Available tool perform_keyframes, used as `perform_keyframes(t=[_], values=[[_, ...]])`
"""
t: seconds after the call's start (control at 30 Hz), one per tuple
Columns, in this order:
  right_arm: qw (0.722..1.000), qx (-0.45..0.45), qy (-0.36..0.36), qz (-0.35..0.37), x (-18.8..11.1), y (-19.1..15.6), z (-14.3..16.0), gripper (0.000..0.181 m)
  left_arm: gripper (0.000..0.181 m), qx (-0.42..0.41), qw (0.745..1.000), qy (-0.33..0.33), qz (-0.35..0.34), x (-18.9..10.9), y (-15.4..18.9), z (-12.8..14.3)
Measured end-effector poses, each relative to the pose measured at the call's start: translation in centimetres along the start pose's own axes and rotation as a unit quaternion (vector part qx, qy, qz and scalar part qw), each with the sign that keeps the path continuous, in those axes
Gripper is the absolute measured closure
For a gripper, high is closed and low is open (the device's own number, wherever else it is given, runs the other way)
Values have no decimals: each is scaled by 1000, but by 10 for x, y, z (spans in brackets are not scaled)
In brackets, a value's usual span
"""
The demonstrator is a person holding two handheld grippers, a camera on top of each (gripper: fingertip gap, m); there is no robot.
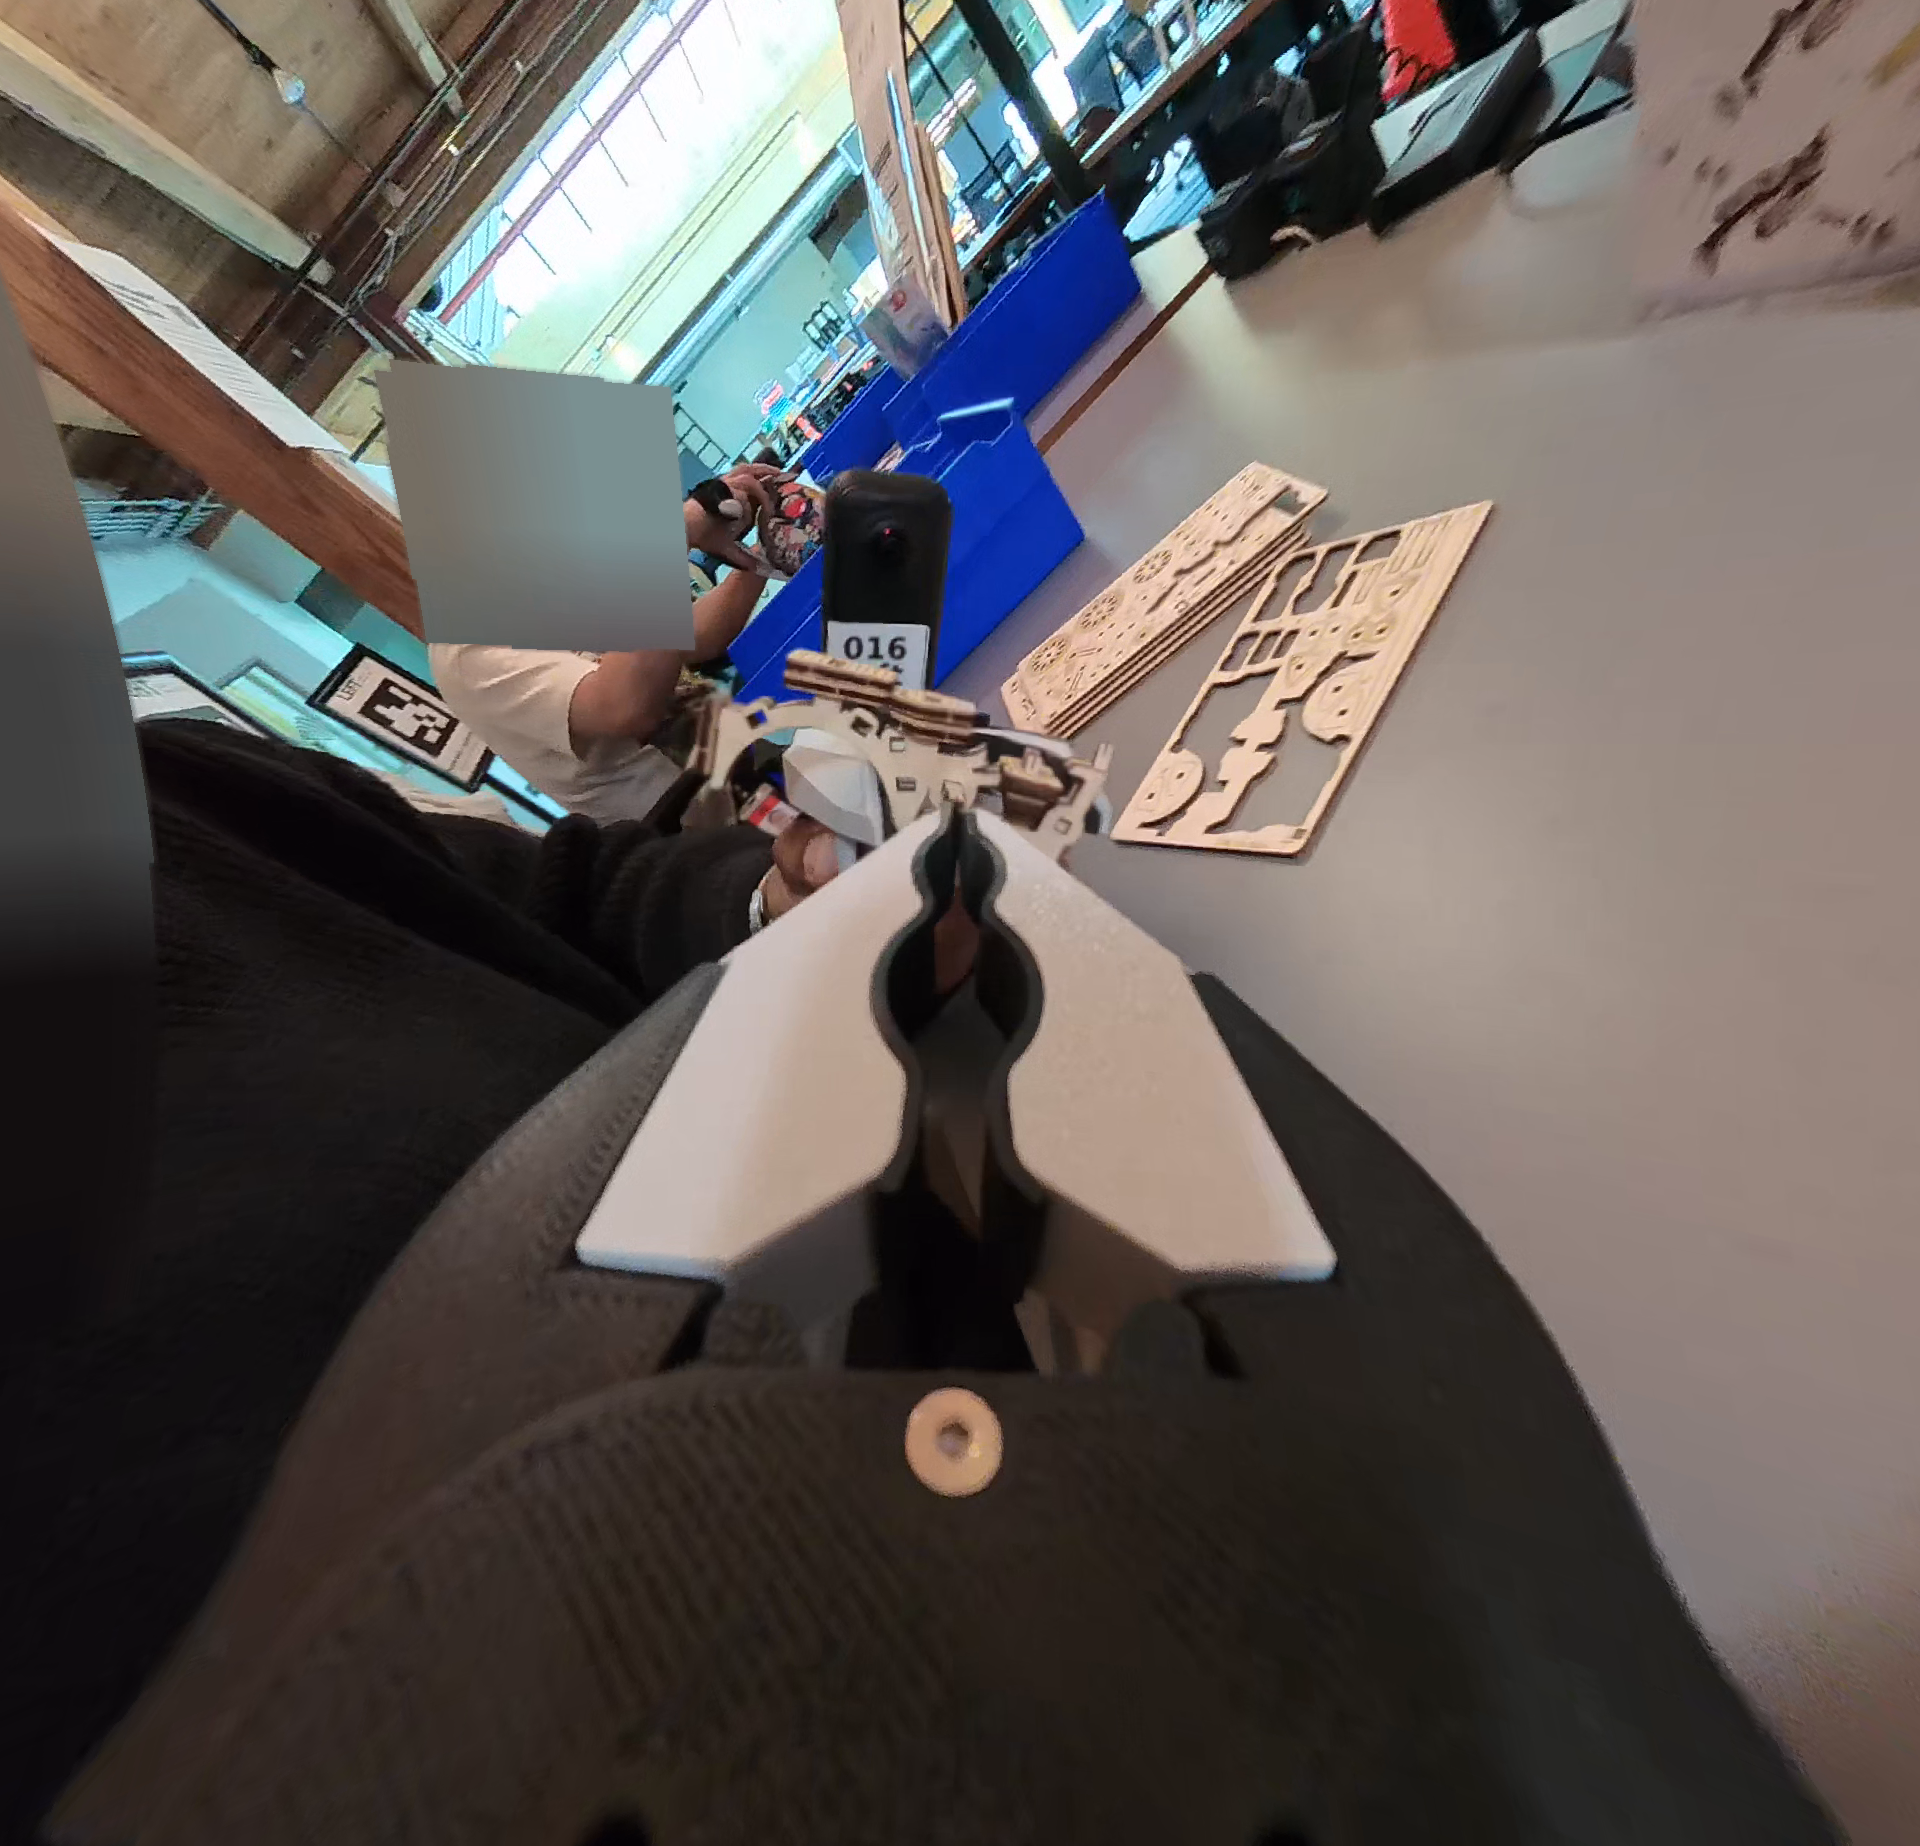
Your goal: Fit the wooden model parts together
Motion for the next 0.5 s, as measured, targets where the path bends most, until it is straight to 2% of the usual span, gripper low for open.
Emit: perform_keyframes(t=[0.1,0.17,0.2,0.4,0.5], values=[[1000,-5,11,8,-7,1,-4,181,136,1,1000,4,-3,-2,-1,-2],[1000,7,0,-6,5,0,3,181,134,3,1000,-14,5,4,3,5],[1000,12,-4,-10,9,0,6,181,135,-1,1000,4,1,2,2,3],[1000,2,10,2,-7,2,-2,181,136,-2,1000,0,-7,-1,-2,-1],[1000,13,14,-14,-6,3,1,181,137,29,998,-16,-54,0,-7,1]])
Point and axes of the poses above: each gripper's, where its closed fingertips meet, x out along the fingers, z out of its underside, y = z × x across the jaws, the point moved 7 cm from there along -x, back along the fingers, and after that the axes turned 4 degrees about -z, right-handed, at the moved point
